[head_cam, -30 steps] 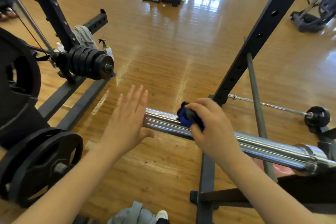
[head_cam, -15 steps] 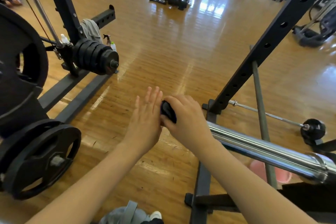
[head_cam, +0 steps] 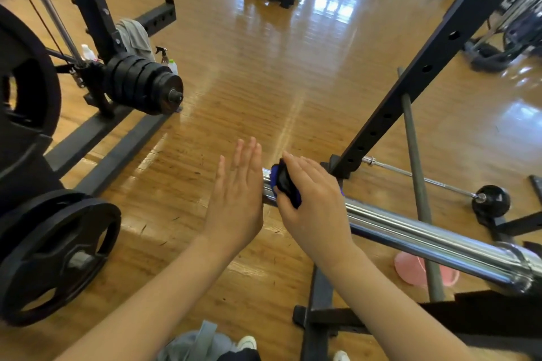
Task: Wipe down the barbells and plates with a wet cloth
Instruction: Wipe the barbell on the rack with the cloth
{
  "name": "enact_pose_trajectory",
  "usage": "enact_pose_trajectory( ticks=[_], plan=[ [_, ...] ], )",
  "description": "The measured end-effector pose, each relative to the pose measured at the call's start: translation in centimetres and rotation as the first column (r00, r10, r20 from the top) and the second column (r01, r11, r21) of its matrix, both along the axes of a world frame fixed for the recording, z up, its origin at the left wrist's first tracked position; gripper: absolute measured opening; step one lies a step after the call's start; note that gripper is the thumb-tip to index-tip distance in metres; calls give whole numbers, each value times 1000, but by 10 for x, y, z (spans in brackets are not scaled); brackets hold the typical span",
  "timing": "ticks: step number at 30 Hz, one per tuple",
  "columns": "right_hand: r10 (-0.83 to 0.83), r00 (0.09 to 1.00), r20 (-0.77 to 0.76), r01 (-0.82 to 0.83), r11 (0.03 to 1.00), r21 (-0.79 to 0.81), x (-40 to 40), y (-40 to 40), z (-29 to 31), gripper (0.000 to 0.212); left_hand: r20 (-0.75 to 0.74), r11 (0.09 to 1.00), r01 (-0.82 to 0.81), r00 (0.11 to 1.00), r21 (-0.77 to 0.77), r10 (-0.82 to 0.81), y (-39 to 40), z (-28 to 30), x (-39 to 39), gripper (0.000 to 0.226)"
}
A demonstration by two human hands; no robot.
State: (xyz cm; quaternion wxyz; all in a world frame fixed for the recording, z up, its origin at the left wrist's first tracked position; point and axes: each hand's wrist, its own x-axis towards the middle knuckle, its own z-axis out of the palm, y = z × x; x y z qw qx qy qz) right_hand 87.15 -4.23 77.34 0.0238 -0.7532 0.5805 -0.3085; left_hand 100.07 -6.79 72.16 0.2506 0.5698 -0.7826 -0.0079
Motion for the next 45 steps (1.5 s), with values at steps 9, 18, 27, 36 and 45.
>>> enact_pose_trajectory(
  ticks=[9, 18, 27, 36, 45],
  plan=[
    [94, 995, -17, -96, 974, -208, -10, 15, -5, 34, 36, 999, -47, 998, -2, 47, 4, 4, -3, 98],
    [127, 978, -164, -151, 978, -142, -12, 14, -13, 49, 50, 987, 18, 998, 162, -26, 8, 18, 0, 99],
    [216, 969, -116, -240, 936, -259, -7, 12, 0, 33, 256, 977, -44, 967, 210, -11, 11, 35, 9, 89],
    [109, 990, -91, -124, 977, -175, -34, 20, -8, 47, 218, 965, -108, 974, 239, 55, 21, 33, 32, 94],
    [141, 968, -206, -170, 977, -130, 4, 8, -9, 41, 225, 981, -2, 973, 196, -43, 18, 29, 17, 100]
  ],
)
